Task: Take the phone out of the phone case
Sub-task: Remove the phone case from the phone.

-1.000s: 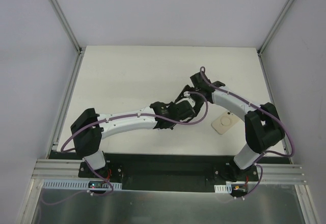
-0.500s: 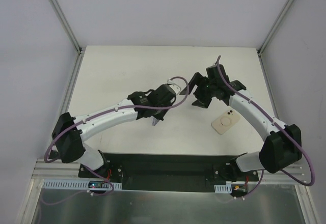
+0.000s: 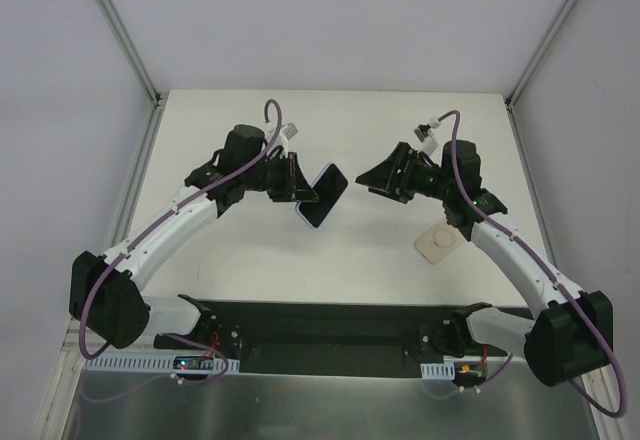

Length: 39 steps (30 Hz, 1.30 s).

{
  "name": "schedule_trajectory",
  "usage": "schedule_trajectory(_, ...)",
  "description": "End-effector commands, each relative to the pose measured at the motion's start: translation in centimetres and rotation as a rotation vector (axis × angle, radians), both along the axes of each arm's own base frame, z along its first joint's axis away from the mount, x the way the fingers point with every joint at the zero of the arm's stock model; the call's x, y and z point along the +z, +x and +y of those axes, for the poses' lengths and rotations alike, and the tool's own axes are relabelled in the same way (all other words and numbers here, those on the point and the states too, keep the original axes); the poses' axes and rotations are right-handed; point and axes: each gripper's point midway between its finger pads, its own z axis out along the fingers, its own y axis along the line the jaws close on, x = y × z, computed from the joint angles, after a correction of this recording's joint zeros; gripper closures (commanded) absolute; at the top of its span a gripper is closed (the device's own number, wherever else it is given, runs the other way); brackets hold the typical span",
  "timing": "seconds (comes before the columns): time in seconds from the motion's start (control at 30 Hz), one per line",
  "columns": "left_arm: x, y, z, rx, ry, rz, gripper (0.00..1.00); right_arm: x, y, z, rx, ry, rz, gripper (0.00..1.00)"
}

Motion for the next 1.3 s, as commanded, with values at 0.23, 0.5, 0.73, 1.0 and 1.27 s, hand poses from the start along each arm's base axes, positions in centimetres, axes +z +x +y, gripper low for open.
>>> schedule_trajectory(0.23,10.2,-0.5,-1.9,-0.129,-0.515,0.018,1.00,4.0,1.3,2.8,0.118,0.254,-0.027,0.23)
schedule_trajectory(0.5,11.2,-0.6,-2.3,-0.154,-0.597,0.036,1.00,5.5,2.0,3.2,0.120,0.318,-0.036,0.36)
schedule_trajectory(0.73,11.4,-0.8,-2.2,-0.163,-0.610,0.040,1.00,6.7,3.4,3.9,0.134,0.398,-0.028,0.52)
schedule_trajectory(1.0,9.9,-0.8,-2.0,-0.157,-0.595,0.065,1.00,7.9,4.5,4.3,0.128,0.462,-0.047,0.90)
schedule_trajectory(1.27,9.3,-1.8,-2.1,-0.244,-0.590,0.088,0.96,7.6,3.4,5.2,0.179,0.366,-0.110,0.99)
